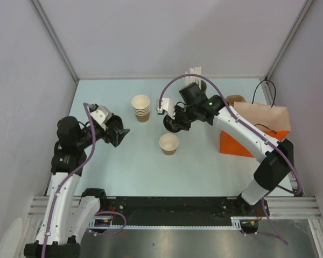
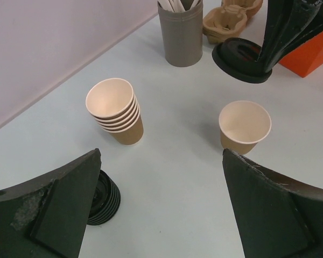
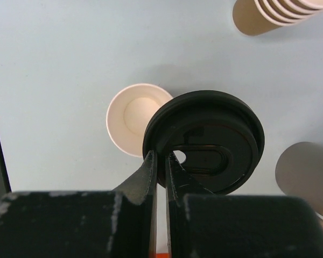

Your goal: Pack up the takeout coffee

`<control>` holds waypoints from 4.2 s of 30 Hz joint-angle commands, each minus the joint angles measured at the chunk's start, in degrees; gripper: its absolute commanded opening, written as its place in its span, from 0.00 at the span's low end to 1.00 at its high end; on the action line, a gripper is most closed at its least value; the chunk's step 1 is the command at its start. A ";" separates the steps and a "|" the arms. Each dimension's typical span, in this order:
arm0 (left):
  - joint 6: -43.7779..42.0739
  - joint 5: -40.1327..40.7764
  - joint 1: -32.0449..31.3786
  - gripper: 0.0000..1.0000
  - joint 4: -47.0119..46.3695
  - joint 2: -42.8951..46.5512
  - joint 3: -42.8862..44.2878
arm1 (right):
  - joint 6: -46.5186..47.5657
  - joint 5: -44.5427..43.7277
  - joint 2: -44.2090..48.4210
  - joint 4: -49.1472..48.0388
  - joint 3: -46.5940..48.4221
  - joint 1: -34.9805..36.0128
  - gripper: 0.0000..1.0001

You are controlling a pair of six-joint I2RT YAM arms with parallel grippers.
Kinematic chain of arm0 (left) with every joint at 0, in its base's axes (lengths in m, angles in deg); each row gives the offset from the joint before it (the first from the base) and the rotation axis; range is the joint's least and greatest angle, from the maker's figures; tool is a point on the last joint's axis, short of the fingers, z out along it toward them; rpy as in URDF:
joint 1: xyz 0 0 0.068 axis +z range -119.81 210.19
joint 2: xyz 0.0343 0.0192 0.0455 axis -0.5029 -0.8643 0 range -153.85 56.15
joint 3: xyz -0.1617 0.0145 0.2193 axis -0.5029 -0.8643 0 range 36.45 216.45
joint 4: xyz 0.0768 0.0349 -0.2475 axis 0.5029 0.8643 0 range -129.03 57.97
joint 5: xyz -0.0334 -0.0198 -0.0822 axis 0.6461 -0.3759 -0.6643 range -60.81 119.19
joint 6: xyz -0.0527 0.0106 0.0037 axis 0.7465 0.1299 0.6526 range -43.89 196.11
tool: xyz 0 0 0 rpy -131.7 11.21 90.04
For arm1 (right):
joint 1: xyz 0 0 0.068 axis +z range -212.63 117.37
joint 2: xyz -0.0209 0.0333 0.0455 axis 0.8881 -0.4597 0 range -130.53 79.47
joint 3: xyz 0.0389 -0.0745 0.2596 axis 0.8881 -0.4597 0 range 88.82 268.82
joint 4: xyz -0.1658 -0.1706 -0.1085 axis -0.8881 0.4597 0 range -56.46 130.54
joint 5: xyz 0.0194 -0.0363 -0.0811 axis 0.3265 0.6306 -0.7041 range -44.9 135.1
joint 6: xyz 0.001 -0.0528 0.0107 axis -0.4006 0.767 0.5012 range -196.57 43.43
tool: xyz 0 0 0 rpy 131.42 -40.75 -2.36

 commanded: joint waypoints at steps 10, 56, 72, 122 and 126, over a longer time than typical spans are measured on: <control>-1.77 -2.51 0.09 0.99 -5.11 -1.48 -2.70 | 5.55 -6.47 -10.95 17.49 13.10 2.93 0.02; -2.56 -3.21 0.35 0.99 -4.59 -2.62 -2.70 | 6.42 -9.81 -16.67 16.87 9.49 10.57 0.02; -2.56 -3.65 0.35 0.99 -4.32 -3.06 -2.61 | 6.42 -9.11 -17.64 16.08 9.23 10.66 0.00; -2.91 -4.53 0.44 1.00 -3.97 -3.67 -2.44 | 6.07 -9.81 -12.02 11.60 7.74 10.13 0.45; -2.82 -4.70 0.44 0.99 -4.06 -3.76 -2.53 | 5.99 -9.46 -10.61 11.60 7.65 10.31 0.45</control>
